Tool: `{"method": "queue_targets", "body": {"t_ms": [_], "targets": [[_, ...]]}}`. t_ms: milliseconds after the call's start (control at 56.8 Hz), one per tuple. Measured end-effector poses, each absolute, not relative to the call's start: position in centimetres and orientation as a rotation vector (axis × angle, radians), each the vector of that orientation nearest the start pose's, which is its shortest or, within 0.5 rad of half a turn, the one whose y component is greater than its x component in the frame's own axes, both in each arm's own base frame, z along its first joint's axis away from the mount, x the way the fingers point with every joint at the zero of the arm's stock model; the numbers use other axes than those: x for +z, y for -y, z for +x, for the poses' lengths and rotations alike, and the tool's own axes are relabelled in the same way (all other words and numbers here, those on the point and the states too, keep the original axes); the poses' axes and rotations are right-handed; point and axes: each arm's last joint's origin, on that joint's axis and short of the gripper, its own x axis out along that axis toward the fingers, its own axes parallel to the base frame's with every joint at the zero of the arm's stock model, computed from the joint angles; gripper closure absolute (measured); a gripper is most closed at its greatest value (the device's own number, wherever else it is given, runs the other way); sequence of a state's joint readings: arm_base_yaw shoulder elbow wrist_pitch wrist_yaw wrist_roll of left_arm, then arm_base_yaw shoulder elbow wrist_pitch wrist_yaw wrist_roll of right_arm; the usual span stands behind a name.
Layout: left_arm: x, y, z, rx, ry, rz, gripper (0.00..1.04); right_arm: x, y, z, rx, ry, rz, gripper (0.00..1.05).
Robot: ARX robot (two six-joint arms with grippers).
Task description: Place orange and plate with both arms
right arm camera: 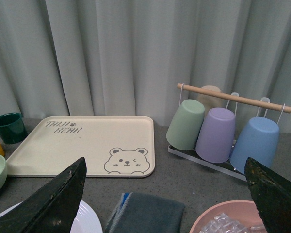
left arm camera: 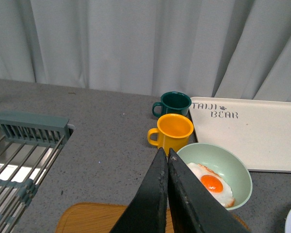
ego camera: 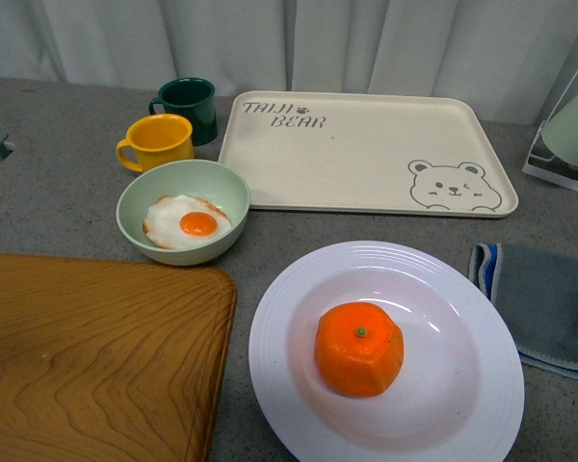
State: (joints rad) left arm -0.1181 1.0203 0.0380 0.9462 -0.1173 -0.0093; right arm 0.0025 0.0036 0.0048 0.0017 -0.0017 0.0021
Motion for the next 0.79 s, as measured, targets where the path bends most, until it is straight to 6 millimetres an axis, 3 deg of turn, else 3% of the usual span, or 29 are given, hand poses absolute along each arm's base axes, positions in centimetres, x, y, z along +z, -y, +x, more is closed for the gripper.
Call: {"method": "queue_targets", "body": {"t_ms": [281,792], "targets": [[16.4,0.0,14.4,0.003,-0.010,-0.007,1.01,16.5,0.0,9.8,0.004,0.003,0.002,0.09],[17.3,0.0,12.2,0.000,0.020,-0.007,1.01,16.5,0.0,9.8,0.004,0.003,0.002,0.09]]}}
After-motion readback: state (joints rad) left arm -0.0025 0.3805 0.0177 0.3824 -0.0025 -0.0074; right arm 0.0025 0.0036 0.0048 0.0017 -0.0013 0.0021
